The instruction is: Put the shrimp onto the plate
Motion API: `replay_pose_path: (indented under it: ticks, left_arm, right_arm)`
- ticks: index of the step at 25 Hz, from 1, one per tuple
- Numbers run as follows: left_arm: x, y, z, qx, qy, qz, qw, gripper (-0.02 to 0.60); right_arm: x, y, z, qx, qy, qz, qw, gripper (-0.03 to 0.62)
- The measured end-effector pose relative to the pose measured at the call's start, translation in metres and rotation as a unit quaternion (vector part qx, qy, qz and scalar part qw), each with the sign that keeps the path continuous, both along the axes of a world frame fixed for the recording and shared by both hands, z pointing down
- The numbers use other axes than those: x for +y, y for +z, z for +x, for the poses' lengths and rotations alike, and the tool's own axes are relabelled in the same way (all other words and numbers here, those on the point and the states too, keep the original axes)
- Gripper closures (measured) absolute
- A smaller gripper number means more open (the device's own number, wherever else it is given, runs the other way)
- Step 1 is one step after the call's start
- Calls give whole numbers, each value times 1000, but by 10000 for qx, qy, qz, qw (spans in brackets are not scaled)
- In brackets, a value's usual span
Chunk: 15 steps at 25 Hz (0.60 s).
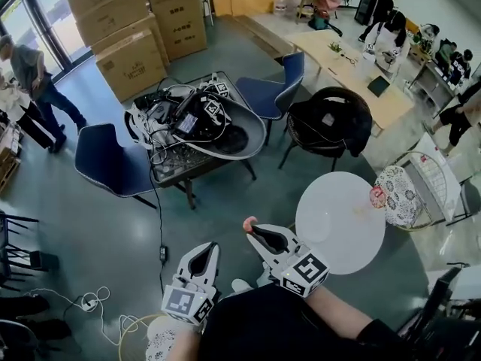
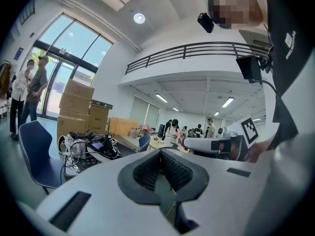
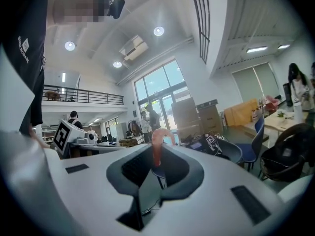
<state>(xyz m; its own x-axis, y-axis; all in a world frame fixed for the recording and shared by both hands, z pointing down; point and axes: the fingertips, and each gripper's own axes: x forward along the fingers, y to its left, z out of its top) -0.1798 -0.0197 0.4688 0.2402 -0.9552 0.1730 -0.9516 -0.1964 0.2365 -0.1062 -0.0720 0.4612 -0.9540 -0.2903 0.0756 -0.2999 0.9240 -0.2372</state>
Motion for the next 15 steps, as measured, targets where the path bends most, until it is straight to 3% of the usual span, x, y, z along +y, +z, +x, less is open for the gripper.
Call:
replay_pose_path:
  ticks: [15]
  left_arm:
    - [-79, 33, 72, -11, 891, -481, 9949, 574]
  right_arm:
    - [-75, 59, 94, 699, 1065, -519, 9905, 536]
